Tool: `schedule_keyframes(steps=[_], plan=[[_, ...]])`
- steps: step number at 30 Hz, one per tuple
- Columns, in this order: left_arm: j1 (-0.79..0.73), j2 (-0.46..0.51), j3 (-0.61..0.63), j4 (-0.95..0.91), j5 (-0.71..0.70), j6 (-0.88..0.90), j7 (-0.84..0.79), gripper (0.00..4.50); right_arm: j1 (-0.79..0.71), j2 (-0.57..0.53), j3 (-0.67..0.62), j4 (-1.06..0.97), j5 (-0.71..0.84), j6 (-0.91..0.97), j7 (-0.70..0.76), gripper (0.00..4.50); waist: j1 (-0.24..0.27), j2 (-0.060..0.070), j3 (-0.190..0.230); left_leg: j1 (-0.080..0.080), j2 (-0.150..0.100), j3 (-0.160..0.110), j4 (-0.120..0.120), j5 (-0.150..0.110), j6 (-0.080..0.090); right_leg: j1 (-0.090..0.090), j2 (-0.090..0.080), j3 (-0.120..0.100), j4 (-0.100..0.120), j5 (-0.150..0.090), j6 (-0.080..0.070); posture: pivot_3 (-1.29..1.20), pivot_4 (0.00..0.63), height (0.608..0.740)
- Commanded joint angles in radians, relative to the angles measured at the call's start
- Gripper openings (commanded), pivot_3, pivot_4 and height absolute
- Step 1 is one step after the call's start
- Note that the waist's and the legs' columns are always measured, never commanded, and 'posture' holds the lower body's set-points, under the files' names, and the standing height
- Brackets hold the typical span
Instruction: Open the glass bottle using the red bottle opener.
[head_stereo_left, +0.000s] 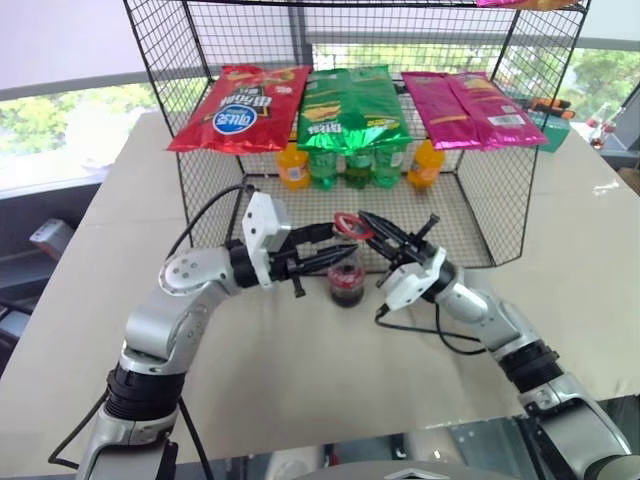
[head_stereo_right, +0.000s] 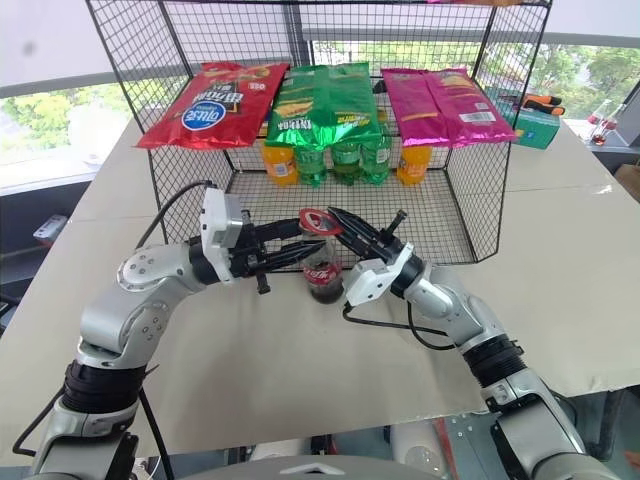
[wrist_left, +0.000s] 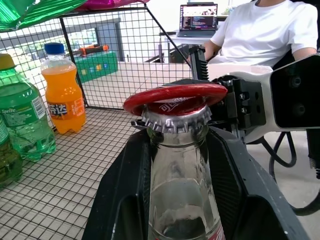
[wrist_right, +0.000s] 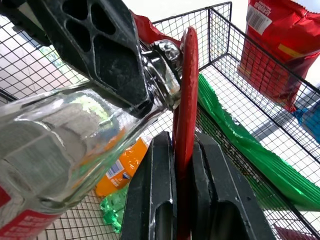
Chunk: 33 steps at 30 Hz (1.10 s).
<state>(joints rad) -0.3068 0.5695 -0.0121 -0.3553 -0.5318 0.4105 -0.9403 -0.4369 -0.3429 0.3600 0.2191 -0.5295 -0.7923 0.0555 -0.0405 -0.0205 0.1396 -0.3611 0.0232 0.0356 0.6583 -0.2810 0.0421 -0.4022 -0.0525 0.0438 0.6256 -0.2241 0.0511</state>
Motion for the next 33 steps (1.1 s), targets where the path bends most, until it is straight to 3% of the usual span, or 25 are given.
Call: schedule_keyframes(steps=[1, 8, 14, 22, 29, 33], plan=[[-0.001, 0.002, -0.065, 0.016, 0.064, 0.012, 0.025, 1.19, 0.015, -0.026, 0.152, 0.014, -0.176, -0.013, 0.098, 0.00, 0.000, 0.001, 0.000, 0.000, 0.000, 0.000, 0.000, 0.000, 0.000, 0.000, 0.000, 0.000, 0.000, 0.000, 0.000, 0.00, 0.150, 0.740], [0.015, 0.029, -0.097, 0.047, 0.105, -0.002, 0.009, 1.19, -0.106, -0.092, 0.121, -0.085, -0.151, 0.036, 0.215, 0.00, 0.000, 0.004, 0.002, 0.000, 0.000, 0.000, 0.000, 0.000, 0.000, 0.000, -0.001, 0.000, 0.000, 0.000, 0.001, 0.00, 0.150, 0.740], [0.025, 0.027, -0.111, 0.063, 0.112, -0.029, 0.009, 1.19, -0.134, -0.212, 0.059, -0.294, -0.032, 0.094, 0.379, 0.00, 0.004, 0.005, 0.004, 0.000, 0.000, 0.000, -0.004, 0.000, 0.000, -0.001, -0.004, -0.003, -0.001, -0.001, 0.001, 0.00, 0.150, 0.740], [0.015, 0.016, -0.132, 0.113, 0.129, -0.082, 0.004, 1.19, -0.215, -0.220, 0.014, -0.324, 0.052, 0.162, 0.472, 0.00, 0.009, 0.004, 0.006, -0.004, 0.000, 0.000, -0.006, 0.000, 0.000, -0.002, -0.004, -0.007, -0.005, 0.000, -0.006, 0.00, 0.150, 0.740], [0.037, 0.018, -0.135, 0.119, 0.127, -0.126, 0.000, 1.19, -0.211, -0.126, -0.079, -0.435, 0.222, 0.405, 0.511, 0.00, 0.011, 0.002, 0.009, -0.006, 0.000, 0.000, -0.007, 0.000, 0.000, -0.003, -0.008, -0.011, -0.005, 0.000, -0.006, 0.00, 0.150, 0.740], [0.053, 0.020, -0.131, 0.110, 0.116, -0.151, 0.006, 1.19, -0.076, -0.125, -0.160, -0.678, 0.384, 0.692, 0.569, 0.00, 0.032, 0.003, 0.007, -0.020, 0.000, -0.001, -0.006, 0.003, -0.004, -0.012, -0.013, -0.019, -0.005, 0.000, -0.007, 0.00, 0.150, 0.740]])
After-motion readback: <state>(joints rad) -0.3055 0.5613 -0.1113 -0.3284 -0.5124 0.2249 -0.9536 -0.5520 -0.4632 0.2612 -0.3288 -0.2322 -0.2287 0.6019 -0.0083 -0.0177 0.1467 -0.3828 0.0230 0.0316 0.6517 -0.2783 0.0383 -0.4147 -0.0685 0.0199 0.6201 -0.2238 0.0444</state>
